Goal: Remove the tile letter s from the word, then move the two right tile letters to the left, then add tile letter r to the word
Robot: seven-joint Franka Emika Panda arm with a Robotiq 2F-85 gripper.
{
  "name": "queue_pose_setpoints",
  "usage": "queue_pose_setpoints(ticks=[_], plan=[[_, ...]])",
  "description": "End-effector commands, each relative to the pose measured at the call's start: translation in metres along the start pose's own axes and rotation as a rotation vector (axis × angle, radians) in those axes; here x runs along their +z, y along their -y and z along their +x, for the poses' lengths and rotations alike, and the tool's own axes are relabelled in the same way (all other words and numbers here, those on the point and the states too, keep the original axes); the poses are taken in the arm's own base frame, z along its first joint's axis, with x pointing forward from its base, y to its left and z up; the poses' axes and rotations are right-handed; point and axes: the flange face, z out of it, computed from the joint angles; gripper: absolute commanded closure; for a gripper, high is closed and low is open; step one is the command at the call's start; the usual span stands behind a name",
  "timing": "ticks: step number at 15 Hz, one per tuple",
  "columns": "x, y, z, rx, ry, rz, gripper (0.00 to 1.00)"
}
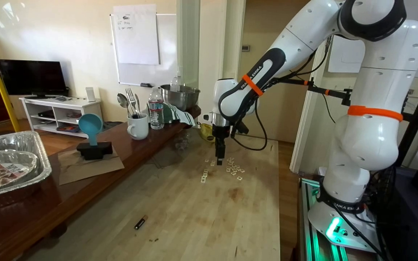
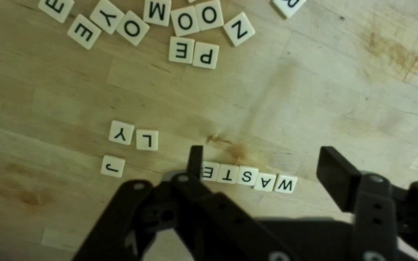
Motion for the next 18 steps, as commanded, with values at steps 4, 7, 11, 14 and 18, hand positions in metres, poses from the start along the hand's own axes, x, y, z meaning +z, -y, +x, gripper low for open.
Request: queue_pose_setpoints(ticks=[4, 7, 11, 14, 18], plan=[[0.034, -0.004, 0.029, 0.080, 0.030, 0.052, 0.73], [0.040, -0.007, 0.039, 0.108, 0.031, 0.039, 0.96], [0.048, -0.009, 0.050, 0.129, 0.031, 0.031, 1.00], [0.054, -0.009, 0.055, 0.140, 0.038, 0.033, 1.00], [0.060, -0.006, 0.061, 0.140, 0.049, 0.034, 1.00]])
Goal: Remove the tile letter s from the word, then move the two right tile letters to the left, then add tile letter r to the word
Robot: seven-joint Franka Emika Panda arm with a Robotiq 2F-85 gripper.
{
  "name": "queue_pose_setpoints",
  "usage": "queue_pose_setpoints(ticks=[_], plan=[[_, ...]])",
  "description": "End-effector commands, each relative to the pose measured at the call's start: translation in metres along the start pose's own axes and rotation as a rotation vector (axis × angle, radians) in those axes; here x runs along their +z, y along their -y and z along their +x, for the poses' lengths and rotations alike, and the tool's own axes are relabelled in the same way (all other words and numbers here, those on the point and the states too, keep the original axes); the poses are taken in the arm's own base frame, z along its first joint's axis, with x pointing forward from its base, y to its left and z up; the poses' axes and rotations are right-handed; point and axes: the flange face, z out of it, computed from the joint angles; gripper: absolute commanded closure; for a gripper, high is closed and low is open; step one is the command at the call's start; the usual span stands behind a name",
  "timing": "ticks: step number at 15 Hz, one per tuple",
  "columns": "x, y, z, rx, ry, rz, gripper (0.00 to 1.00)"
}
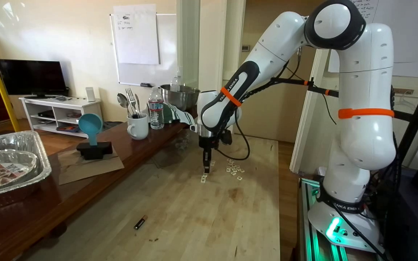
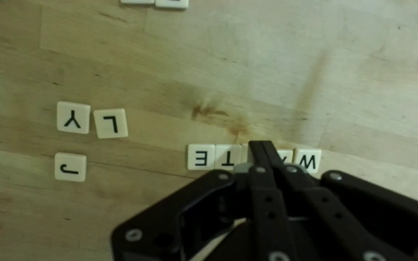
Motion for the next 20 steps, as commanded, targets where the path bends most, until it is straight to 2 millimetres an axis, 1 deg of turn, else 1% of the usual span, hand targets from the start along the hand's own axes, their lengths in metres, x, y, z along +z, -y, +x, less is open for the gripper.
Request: queue_pose_setpoints(ticks=[1, 7, 13, 15, 19, 20], plan=[[0.010, 0.000, 0.008, 0.006, 0.003, -0.018, 1.00], [0.019, 0.000, 0.009, -0.026, 0.037, -0.038, 1.00], [0.025, 0.004, 0.004, -0.095, 0.077, -0.041, 1.00], [0.025, 0.007, 0.000, -0.136, 0.089, -0.039, 1.00], [0.025, 0.008, -0.015, -0.210, 0.111, -0.055, 1.00], [0.024, 0.008, -0.022, -0.227, 0.119, -0.054, 1.00]])
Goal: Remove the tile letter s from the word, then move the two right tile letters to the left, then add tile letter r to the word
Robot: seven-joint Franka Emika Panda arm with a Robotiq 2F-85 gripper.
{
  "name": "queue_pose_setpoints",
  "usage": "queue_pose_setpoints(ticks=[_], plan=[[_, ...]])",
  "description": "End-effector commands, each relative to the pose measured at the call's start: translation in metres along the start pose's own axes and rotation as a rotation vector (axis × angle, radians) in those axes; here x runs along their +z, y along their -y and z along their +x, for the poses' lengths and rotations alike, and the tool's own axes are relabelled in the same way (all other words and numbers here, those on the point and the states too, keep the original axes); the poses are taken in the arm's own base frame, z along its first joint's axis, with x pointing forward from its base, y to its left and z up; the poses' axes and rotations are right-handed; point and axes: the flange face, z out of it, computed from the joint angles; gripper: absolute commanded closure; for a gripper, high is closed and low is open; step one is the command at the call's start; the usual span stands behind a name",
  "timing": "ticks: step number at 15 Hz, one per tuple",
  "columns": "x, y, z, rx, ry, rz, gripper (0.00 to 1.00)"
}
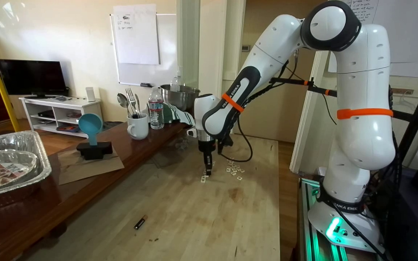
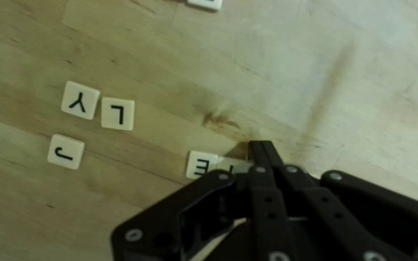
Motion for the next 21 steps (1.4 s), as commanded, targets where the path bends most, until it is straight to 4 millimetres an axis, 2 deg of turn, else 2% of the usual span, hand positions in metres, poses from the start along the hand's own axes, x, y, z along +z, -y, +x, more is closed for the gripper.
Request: queue_pose_setpoints(ticks=[1, 6, 11, 14, 17, 21], plan=[[0.013, 0.006, -0.028, -0.075, 0.057, 0.012, 1.00], [0.016, -0.002, -0.062, -0.126, 0.119, -0.034, 1.00], [-0.003, -0.014, -0.079, -0.065, 0.072, -0.051, 1.00], [-0.024, -0.019, -0.081, 0.001, 0.020, -0.067, 1.00], [-0.040, -0.024, -0.074, 0.069, -0.026, -0.075, 1.00], [-0.041, -0.029, -0.059, 0.127, -0.057, -0.097, 1.00]])
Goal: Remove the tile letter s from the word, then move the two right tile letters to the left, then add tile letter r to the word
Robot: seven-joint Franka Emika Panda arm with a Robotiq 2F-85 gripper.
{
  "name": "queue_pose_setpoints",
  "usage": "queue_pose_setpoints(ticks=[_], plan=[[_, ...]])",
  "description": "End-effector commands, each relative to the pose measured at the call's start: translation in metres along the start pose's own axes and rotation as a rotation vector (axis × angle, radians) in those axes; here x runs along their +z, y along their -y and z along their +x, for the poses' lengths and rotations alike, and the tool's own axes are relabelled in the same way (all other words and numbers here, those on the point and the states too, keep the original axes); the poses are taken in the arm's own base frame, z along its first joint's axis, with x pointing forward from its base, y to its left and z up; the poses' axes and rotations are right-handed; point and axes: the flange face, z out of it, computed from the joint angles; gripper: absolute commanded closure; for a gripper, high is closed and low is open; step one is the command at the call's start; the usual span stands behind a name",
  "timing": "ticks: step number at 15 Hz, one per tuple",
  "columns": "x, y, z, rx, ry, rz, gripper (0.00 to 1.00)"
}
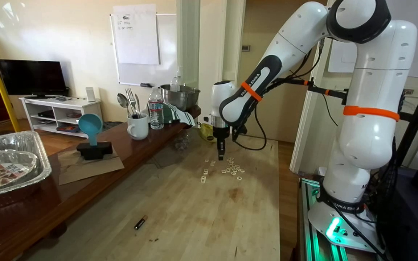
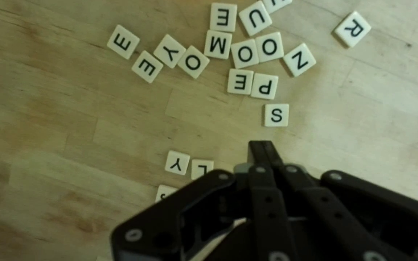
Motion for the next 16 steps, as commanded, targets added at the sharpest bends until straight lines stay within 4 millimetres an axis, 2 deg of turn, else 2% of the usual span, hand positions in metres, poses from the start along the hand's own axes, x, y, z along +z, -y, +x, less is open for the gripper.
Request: queue_pose_setpoints(ticks=[1, 11, 16], plan=[[0.008, 0.000, 0.013, 0.052, -0.032, -0.018, 1.00], [0.043, 0.007, 0.041, 0.042, -0.044, 0.010, 1.00], [0.045, 0.002, 0.054, 0.050, -0.059, 0.011, 1.00]])
